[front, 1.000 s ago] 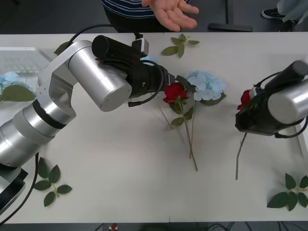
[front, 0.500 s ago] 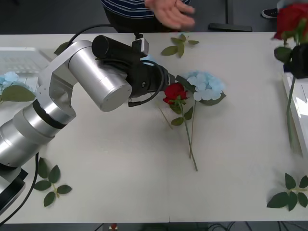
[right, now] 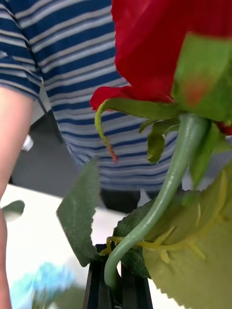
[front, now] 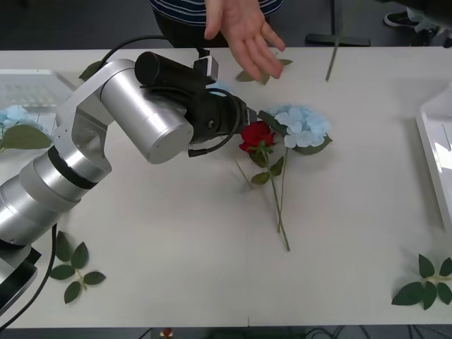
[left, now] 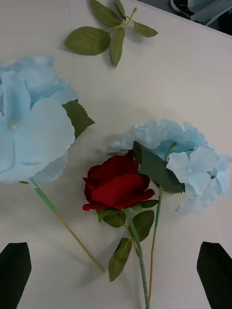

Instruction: Place the red flowers into the right box and the blue flowers into the left box. If a person shows an open palm, hand one flower to the person first, then continue sorting.

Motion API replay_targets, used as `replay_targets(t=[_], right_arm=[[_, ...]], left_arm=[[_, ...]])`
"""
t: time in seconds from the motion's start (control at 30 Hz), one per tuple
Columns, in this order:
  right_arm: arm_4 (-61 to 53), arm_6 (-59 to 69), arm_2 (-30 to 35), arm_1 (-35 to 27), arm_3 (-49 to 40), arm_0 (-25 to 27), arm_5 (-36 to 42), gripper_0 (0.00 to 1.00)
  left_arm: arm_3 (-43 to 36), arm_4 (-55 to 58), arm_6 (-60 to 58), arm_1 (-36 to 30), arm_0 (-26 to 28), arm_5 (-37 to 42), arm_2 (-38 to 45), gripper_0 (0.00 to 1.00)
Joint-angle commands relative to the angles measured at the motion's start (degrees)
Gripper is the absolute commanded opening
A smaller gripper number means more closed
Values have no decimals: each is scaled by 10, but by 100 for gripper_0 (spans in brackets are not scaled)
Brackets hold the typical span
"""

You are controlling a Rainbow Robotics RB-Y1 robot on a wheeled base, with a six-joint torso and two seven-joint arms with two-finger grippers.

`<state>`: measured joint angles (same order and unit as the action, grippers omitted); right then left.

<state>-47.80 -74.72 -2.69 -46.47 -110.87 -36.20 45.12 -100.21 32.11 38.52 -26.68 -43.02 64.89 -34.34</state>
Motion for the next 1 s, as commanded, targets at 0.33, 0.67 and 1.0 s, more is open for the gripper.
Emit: replay_targets(t=[0.33,0.67,1.0], right_arm=[[234,112,-97,91,128,-200,-12,0],[366,188,-137,143,156,-225,-12,0],[366,188,-137,143,156,-225,-12,0]], left_arm=[[-16,3,16,8,-17,1,13,100],[-16,3,16,8,-17,1,13,100],[-16,3,16,8,-17,1,13,100]])
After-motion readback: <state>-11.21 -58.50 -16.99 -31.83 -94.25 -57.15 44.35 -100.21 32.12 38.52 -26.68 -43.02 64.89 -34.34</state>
